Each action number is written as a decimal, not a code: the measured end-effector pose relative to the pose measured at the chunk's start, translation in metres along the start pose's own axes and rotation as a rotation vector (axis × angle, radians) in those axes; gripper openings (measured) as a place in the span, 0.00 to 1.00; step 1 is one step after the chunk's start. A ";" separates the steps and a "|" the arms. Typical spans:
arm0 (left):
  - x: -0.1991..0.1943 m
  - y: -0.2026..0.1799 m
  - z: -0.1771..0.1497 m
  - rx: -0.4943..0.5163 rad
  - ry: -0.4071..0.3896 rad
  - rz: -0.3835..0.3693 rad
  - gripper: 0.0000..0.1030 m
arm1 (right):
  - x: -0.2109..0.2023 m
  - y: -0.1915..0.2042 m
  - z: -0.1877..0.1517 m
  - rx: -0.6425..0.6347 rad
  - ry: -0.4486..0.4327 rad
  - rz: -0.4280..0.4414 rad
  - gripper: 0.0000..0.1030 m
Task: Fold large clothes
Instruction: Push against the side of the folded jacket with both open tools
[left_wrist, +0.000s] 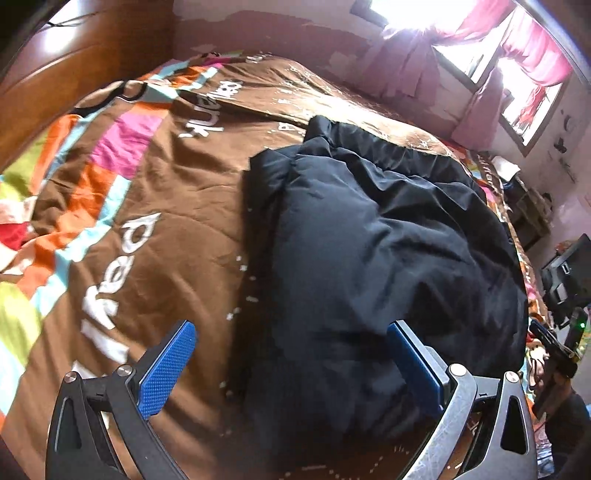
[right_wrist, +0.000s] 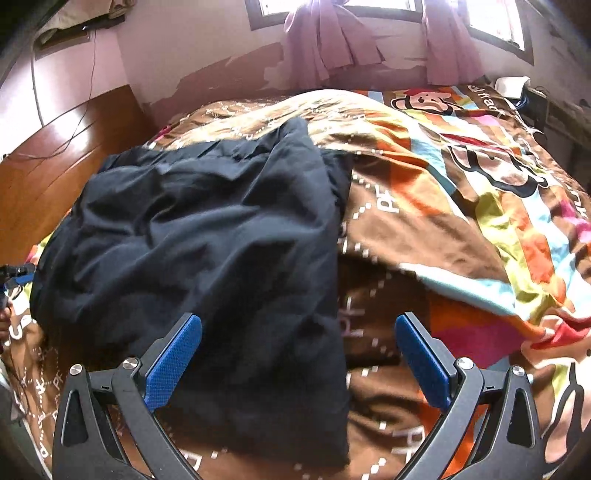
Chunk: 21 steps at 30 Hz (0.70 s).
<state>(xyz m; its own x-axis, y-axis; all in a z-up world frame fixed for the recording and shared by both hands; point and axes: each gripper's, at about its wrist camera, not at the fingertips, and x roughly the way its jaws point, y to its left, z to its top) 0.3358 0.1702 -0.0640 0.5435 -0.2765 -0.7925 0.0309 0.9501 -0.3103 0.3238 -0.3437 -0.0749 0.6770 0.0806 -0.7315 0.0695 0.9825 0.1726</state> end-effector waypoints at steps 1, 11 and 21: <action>0.006 0.000 0.002 0.004 0.006 -0.012 1.00 | 0.004 -0.003 0.004 0.005 -0.003 0.006 0.99; 0.043 0.009 0.021 -0.019 0.054 -0.121 1.00 | 0.071 -0.018 0.029 0.076 0.087 0.192 0.99; 0.069 0.018 0.027 -0.055 0.154 -0.221 1.00 | 0.101 -0.014 0.028 0.092 0.174 0.235 0.99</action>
<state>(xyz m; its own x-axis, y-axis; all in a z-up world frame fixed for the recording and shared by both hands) 0.3962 0.1720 -0.1099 0.3946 -0.4987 -0.7717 0.0863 0.8563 -0.5093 0.4121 -0.3537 -0.1326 0.5475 0.3391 -0.7650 -0.0029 0.9150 0.4035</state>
